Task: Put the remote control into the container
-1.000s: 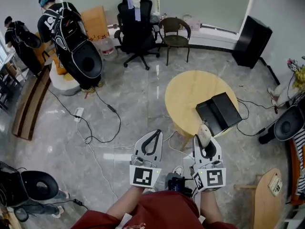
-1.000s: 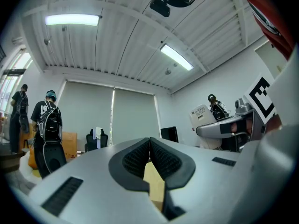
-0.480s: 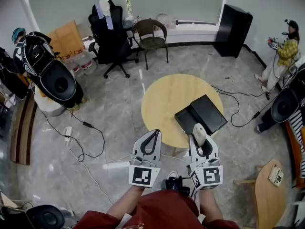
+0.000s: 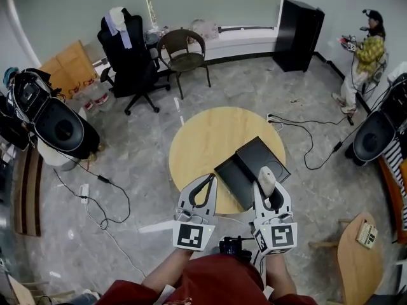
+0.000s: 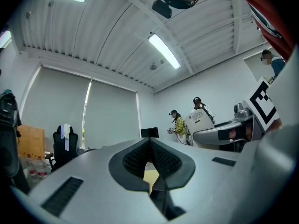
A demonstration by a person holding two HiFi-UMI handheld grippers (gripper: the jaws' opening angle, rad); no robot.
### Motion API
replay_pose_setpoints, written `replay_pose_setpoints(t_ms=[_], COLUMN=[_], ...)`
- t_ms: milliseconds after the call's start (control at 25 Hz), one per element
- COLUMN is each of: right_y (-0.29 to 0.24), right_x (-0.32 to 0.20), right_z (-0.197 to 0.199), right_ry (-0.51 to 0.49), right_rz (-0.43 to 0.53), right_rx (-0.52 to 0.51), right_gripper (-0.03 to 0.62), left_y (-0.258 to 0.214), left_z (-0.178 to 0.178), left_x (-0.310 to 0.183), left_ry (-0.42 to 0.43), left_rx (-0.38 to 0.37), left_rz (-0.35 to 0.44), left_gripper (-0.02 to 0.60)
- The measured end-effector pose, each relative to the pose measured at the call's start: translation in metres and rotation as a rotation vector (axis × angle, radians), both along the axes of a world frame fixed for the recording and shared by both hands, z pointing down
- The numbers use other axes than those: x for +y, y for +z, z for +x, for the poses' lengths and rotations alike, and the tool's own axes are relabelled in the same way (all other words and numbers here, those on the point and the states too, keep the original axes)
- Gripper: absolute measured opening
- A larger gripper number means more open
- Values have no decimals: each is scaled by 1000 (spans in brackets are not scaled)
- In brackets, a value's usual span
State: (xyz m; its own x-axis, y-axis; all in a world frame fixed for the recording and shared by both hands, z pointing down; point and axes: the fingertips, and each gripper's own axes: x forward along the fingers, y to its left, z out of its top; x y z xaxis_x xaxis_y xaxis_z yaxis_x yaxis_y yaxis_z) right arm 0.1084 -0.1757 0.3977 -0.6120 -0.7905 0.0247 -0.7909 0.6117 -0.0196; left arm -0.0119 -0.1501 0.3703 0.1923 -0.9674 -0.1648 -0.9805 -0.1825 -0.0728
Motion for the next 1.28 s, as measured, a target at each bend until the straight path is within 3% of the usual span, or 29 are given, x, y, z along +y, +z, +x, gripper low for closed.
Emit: replay_pose_setpoints(t_ms=[240, 440, 640, 800, 920, 1040, 1280], right_y=[9, 15, 17, 16, 17, 18, 22], right_x=[-31, -42, -62, -77, -85, -94, -92], right_z=[21, 11, -2, -14, -29, -43, -67], right_ry=[25, 49, 136, 220, 263, 297, 382], right_rz=[-16, -19, -17, -27, -31, -21, -31], right_rx=[4, 26, 40, 47, 58, 71, 91], right_gripper=[132, 132, 132, 132, 132, 132, 132], left_y=[6, 12, 14, 15, 13, 18, 26], left_z=[16, 5, -5, -17, -29, -38, -56], left_x=[-32, -49, -81, -105, -120, -134, -142], left_ry=[21, 56, 147, 248, 292, 354, 447], left_rx=[10, 35, 8, -90, -4, -98, -62], left_rz=[-2, -13, 11, 16, 24, 21, 8], left_gripper=[15, 15, 15, 15, 15, 15, 15])
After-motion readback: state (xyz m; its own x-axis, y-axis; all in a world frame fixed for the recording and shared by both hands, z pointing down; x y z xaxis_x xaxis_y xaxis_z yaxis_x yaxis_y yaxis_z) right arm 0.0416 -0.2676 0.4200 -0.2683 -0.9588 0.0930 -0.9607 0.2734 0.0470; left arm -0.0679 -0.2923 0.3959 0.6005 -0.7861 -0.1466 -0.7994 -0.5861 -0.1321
